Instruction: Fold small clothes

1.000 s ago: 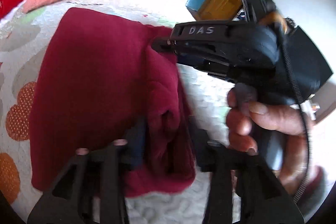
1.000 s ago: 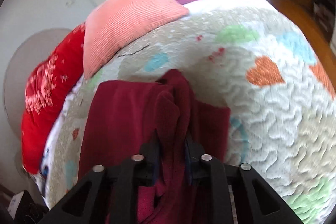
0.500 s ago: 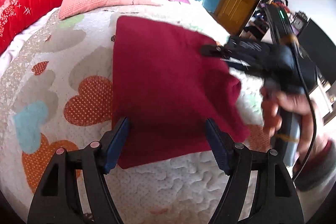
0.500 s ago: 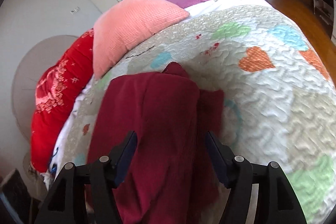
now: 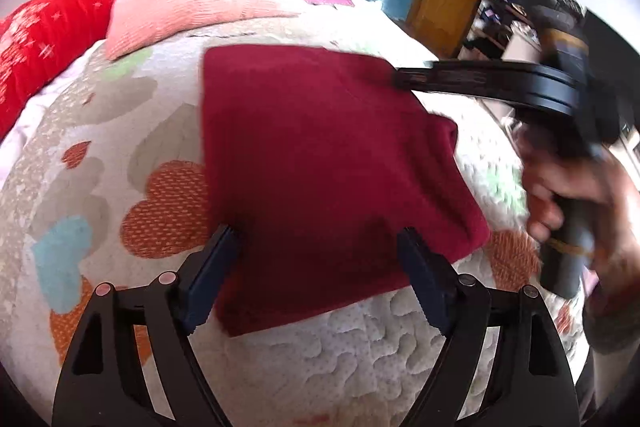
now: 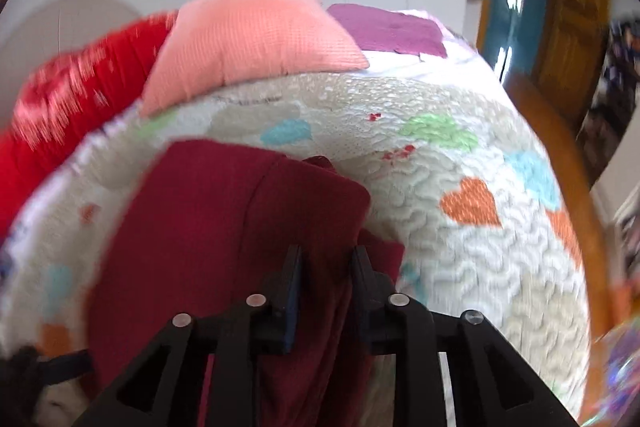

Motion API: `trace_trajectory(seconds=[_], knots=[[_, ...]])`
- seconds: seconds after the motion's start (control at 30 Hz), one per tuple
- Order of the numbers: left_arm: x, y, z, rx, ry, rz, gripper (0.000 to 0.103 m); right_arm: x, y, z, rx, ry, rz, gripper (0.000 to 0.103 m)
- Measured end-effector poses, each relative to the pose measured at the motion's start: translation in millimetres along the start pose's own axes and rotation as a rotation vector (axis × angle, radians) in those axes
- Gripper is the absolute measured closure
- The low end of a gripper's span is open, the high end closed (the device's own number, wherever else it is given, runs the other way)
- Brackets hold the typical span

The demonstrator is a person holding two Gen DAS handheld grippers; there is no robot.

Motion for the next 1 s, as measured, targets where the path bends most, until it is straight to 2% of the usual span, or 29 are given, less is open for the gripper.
trace_trajectory(seconds=[0.07,0.17,0.27,0.33,0.4,0.43,0.5,0.6,0.8,1.0], knots=[[-9.6,-2.5,7.8,-0.023,-0.003,-0.028,0.02,-29.1,7.3,2.2,0.017,-0.094,-0.026,0.08],[-13.5,-4.7,15.8,-0.034,-0.057,-0.048,0.02,-55.7,24.4,21.0,-0.037,-0.181,-0.028,0.08],[-10.6,-2.1,18.4,-0.039,-0.088,-0.047,0.02,-54.0,44.1,30.6,-0.04,-0.253,0.007,0.079],[-3.4,1.0,19.3,-0.042,-0.099,-0.025,0.02,-44.5,60.6,29.4,-0.06,-0.22,0.036,0.08],[5.0,4.2,20.1,-0.049,-0.108,-0.001,0.02,-24.6,73.2,21.5,-0.074,-0.075,0.066,0.08],[7.1,6.0,19.4,-0.051,-0.11,0.006,0.02,-16.2,76.4,17.7,-0.062,-0.041,0.075,0.079],[7.3,8.2,19.4,-0.057,-0.114,0.0,0.02,-12.0,81.7,11.4,-0.007,-0.097,0.073,0.079],[2.3,8.8,17.9,-0.054,-0.125,-0.013,0.02,-28.7,83.5,11.2,0.023,-0.133,0.043,0.079],[-3.3,9.8,15.3,-0.059,-0.134,-0.024,0.021,-76.9,92.6,28.3,-0.029,-0.099,-0.068,0.079],[-12.5,9.7,11.7,-0.055,-0.129,-0.041,0.02,-80.7,83.1,44.2,-0.029,-0.118,-0.118,0.079]])
Point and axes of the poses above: each gripper's, at about its wrist camera, not at the fingertips, and x roughly the way its jaws point, z to its left, y to its underside, the point moved 3 cm from there along x, roughly the way its jaws point, and after that the axes turned 7 degrees about z, right-handed, at the moved point
